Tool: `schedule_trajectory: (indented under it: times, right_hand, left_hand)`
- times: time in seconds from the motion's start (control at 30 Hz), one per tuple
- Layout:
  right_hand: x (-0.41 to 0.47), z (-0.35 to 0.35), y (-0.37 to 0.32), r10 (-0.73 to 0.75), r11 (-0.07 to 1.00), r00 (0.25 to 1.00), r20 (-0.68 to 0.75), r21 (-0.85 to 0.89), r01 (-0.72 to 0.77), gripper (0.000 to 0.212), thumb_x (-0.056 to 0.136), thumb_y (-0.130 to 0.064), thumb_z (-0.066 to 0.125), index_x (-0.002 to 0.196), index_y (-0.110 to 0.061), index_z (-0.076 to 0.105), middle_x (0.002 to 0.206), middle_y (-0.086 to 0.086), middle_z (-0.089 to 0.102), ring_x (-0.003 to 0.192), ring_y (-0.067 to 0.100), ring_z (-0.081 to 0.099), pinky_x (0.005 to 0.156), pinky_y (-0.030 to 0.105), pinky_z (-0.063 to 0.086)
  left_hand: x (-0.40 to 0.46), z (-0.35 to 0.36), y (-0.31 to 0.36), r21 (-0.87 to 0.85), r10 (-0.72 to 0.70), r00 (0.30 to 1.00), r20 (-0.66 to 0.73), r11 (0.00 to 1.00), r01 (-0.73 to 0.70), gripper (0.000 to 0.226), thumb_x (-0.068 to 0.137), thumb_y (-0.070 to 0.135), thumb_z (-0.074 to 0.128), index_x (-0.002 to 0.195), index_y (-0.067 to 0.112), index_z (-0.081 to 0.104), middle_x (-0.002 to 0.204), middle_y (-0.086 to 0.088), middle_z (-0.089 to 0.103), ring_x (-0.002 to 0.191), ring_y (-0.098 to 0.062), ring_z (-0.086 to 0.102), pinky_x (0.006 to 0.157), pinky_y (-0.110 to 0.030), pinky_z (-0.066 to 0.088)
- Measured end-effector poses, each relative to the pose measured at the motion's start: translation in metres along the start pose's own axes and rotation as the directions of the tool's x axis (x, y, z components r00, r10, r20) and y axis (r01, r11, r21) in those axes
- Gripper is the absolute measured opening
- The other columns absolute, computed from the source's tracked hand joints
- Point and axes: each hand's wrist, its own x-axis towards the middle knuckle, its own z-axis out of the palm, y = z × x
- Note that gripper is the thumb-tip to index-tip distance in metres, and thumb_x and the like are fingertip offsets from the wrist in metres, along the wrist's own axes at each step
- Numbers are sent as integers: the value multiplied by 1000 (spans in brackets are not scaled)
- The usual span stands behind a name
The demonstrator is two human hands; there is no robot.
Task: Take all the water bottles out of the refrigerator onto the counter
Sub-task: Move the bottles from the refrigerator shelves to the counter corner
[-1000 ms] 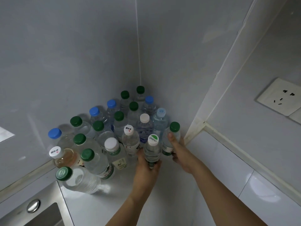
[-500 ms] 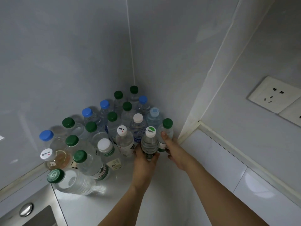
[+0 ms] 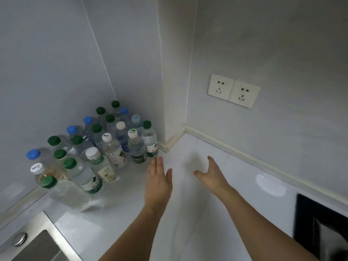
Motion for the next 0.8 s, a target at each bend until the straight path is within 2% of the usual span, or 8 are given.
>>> schedule_trajectory:
  times: [0.1, 0.17, 0.33, 0.4, 0.5, 0.57, 0.63, 0.8]
  right_hand:
    - [-26, -32, 27, -35, 983, 998, -54, -179, 25, 81, 91, -36, 60, 154, -13, 15, 161, 5, 14, 148, 19, 14, 119, 32, 17]
    - [-42, -51, 42, -43, 956, 996, -74, -294, 20, 77, 92, -36, 57, 153, -12, 17, 162, 7, 10, 149, 20, 9, 120, 31, 12]
    - [-80, -98, 79, -16, 889, 986, -167, -453, -62, 75, 93, -33, 53, 154, -13, 14, 162, 9, 7, 149, 25, 5, 120, 34, 10]
    - [-98, -117, 96, 15, 889, 970, -243, -441, -124, 75, 93, -31, 53, 154, -12, 13, 162, 10, 9, 149, 25, 6, 121, 35, 10]
    - [-122, -142, 118, 75, 894, 932, -354, -390, -220, 73, 94, -27, 53, 153, -10, 15, 160, 12, 14, 148, 25, 10, 120, 35, 11]
    - [-148, -161, 137, 136, 872, 887, -442, -371, -319, 73, 92, -27, 54, 152, -9, 17, 159, 12, 17, 147, 26, 13, 120, 34, 12]
    - [-163, -171, 150, 162, 863, 865, -474, -357, -357, 73, 91, -28, 56, 152, -9, 19, 159, 12, 19, 147, 27, 13, 120, 36, 11]
    - [-232, -200, 185, 264, 854, 773, -577, -234, -465, 71, 92, -25, 52, 153, -12, 17, 160, 10, 16, 149, 27, 9, 121, 40, 10]
  left_hand:
    - [-7, 15, 30, 107, 166, 983, 84, 979, -174, 58, 103, 36, 40, 154, 11, 25, 162, -8, 19, 149, -27, 17, 117, -39, 27]
    - [-12, 29, 50, 186, 336, 930, 147, 914, -360, 57, 103, 35, 39, 153, 10, 28, 162, -8, 19, 149, -28, 18, 116, -42, 33]
    - [-25, 57, 111, 203, 549, 750, 369, 739, -642, 57, 105, 42, 15, 157, 17, 12, 165, 0, -2, 152, -20, -5, 123, -38, 13]
    - [-28, 75, 133, 183, 617, 657, 433, 653, -735, 64, 100, 44, 7, 155, 15, 23, 164, -3, 10, 152, -23, 5, 122, -40, 15]
    - [-36, 104, 165, 147, 699, 543, 465, 544, -826, 59, 98, 40, 23, 141, 10, 50, 153, -10, 40, 142, -30, 37, 111, -47, 37]
    - [-55, 123, 193, 94, 750, 447, 487, 464, -881, 59, 98, 39, 23, 141, 10, 50, 153, -9, 40, 142, -30, 37, 112, -46, 35]
    - [-67, 129, 211, 82, 772, 402, 492, 418, -905, 60, 98, 40, 21, 143, 10, 47, 155, -9, 38, 143, -30, 34, 113, -45, 31]
    - [-123, 143, 265, 8, 840, 221, 495, 250, -968, 59, 98, 39, 21, 142, 11, 49, 153, -9, 40, 142, -31, 36, 113, -47, 31]
